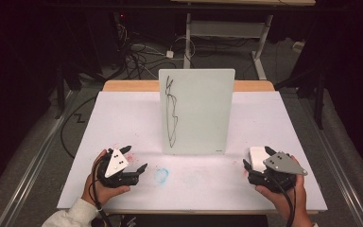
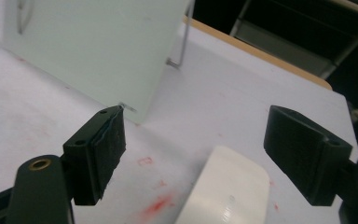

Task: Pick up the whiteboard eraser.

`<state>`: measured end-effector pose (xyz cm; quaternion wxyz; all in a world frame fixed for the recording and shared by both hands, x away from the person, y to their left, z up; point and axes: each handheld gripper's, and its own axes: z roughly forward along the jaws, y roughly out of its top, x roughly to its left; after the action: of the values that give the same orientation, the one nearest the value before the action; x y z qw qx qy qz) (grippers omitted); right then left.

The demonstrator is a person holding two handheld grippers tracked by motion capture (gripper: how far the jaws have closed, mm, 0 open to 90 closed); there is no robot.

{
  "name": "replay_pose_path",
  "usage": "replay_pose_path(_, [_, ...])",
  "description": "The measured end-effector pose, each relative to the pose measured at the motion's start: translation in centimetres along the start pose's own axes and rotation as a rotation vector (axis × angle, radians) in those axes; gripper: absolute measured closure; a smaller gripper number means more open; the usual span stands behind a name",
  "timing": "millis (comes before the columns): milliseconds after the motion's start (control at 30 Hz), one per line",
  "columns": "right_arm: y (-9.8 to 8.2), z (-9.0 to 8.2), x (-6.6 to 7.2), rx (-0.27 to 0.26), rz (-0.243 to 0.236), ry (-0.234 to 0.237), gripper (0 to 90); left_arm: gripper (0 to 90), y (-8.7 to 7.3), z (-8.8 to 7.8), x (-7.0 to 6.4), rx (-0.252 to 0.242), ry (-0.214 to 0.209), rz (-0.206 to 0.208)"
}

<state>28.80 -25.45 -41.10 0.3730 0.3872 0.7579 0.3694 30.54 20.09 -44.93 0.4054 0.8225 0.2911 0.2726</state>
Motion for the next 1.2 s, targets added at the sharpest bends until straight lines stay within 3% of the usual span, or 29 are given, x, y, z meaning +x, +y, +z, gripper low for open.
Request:
replay_pose_path(267, [-1.3,1.1,-2.1,0.141,0.128,-0.054,22.3,19.7,0.0,0.2,0.0,0.015,-0.011,0.004])
replay_pose_path(433, [-2.3,2.4,-2.8,0.222,0.215,-0.039,23.0,19.7,0.0,0.4,0.0,0.021,-0.019,0.006])
replay_pose_path(833, [-3.9,5.5,-2.8,0.341,0.280,-0.033,20.3,19.7,0.0,0.7,-0.2,0.032,-0.027,0.013])
replay_pose_path(1200, [-4.3,6.3,-2.9,0.367,0.360,-0.032,22.3,19.6,0.0,0.9,-0.2,0.044,-0.029,0.014])
